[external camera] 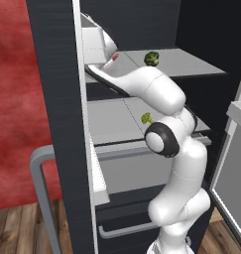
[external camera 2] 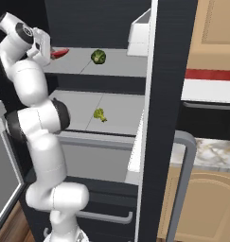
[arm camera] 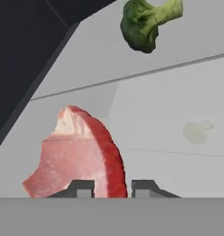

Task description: Place one broccoli and one steak in each tupperware on the nearby counter, to pack two identical lunches.

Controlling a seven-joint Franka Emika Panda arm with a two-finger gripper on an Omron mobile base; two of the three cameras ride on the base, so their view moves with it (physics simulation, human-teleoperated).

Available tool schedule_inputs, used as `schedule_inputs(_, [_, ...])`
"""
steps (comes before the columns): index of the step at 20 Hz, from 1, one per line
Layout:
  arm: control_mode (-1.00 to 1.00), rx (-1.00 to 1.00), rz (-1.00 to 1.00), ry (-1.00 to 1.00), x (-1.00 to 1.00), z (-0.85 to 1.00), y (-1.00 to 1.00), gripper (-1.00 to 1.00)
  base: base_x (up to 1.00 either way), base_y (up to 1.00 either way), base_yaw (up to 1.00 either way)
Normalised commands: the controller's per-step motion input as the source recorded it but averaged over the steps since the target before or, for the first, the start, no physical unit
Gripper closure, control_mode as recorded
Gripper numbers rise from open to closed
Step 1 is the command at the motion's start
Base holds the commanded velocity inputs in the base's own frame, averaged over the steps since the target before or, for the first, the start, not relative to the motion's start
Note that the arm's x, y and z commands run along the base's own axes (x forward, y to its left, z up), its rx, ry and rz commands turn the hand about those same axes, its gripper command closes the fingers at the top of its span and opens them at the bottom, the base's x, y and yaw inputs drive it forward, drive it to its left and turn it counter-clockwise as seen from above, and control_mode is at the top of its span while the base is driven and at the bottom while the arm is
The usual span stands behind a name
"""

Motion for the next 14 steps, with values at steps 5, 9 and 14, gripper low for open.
schedule_inputs(5, [-1.00, 0.00, 0.03, -0.18, -0.18, -0.13, -0.54, 1.00, 0.00, 0.00, 0.00])
schedule_inputs(9, [-1.00, 0.10, 0.00, -0.04, -0.43, 0.11, -0.83, 1.00, 0.00, 0.00, 0.00])
schedule_inputs(14, [-1.00, 0.18, 0.03, 0.00, -0.60, 0.44, -0.58, 1.00, 0.00, 0.00, 0.00])
